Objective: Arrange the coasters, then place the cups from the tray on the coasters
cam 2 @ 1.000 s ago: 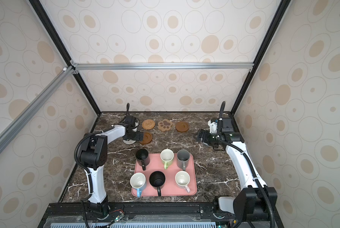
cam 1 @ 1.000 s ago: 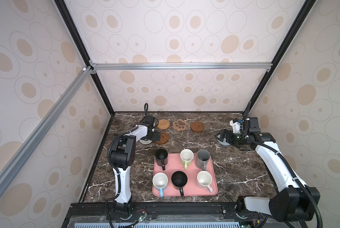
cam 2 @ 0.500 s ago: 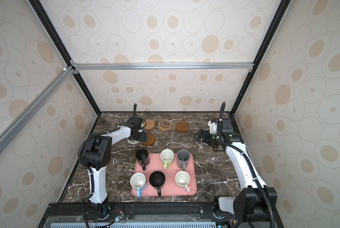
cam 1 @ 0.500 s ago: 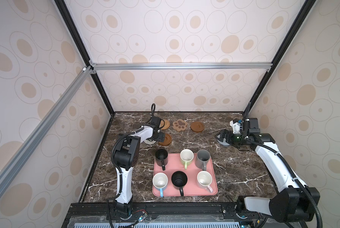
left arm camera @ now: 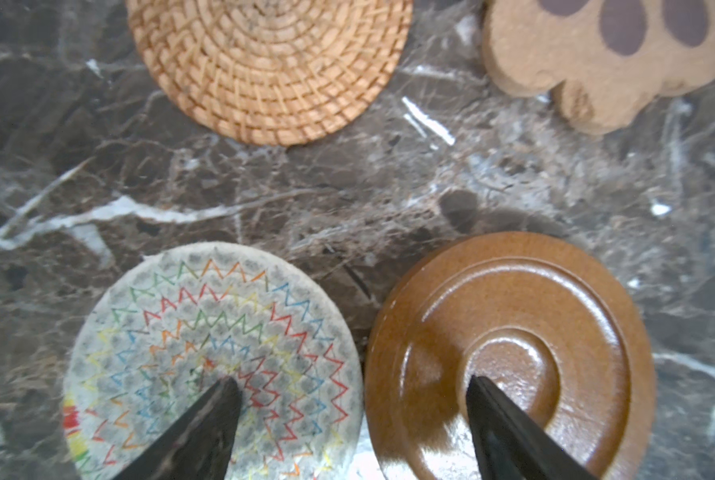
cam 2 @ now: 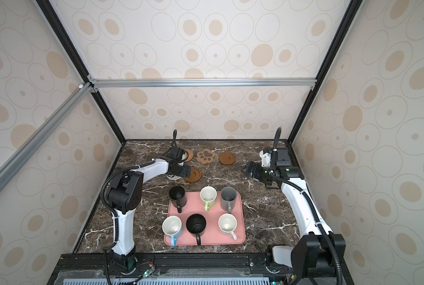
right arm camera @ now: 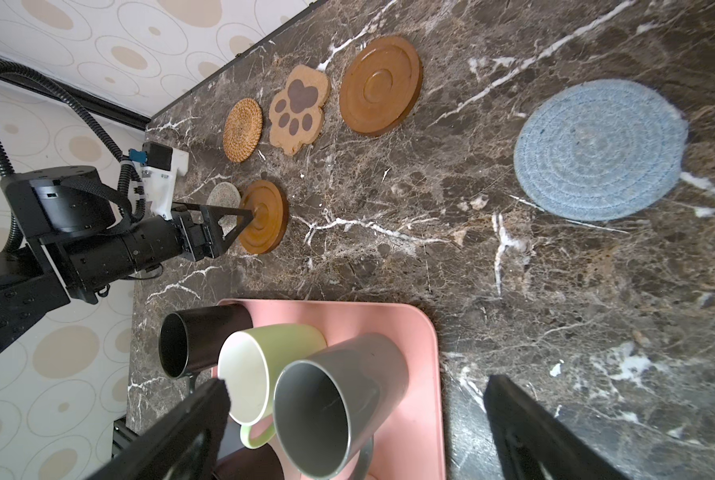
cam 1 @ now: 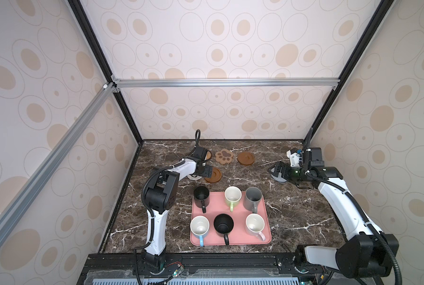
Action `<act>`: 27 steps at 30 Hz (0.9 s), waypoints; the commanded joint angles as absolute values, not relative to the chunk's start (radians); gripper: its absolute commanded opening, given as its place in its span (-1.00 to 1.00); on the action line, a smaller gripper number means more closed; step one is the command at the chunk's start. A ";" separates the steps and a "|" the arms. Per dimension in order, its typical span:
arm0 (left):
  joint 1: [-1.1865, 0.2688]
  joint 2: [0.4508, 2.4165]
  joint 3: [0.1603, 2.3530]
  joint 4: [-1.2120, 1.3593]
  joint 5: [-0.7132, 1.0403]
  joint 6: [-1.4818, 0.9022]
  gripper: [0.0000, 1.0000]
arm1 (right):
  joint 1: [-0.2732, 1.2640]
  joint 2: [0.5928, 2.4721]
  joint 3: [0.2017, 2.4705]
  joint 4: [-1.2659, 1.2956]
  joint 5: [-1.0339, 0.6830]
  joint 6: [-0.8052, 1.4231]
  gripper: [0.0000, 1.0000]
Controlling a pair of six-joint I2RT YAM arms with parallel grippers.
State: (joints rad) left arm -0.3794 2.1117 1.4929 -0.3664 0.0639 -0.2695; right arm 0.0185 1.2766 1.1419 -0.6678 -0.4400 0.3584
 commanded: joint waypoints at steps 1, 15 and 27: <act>-0.409 2.171 1.480 -0.414 0.149 -0.327 0.72 | 0.021 1.257 1.135 -0.671 -0.439 0.361 1.00; -0.440 2.167 1.534 -0.432 0.122 -0.359 0.75 | 0.021 1.244 1.123 -0.671 -0.436 0.358 1.00; -0.439 2.130 1.586 -0.457 0.118 -0.362 0.78 | 0.021 1.236 1.123 -0.675 -0.430 0.356 1.00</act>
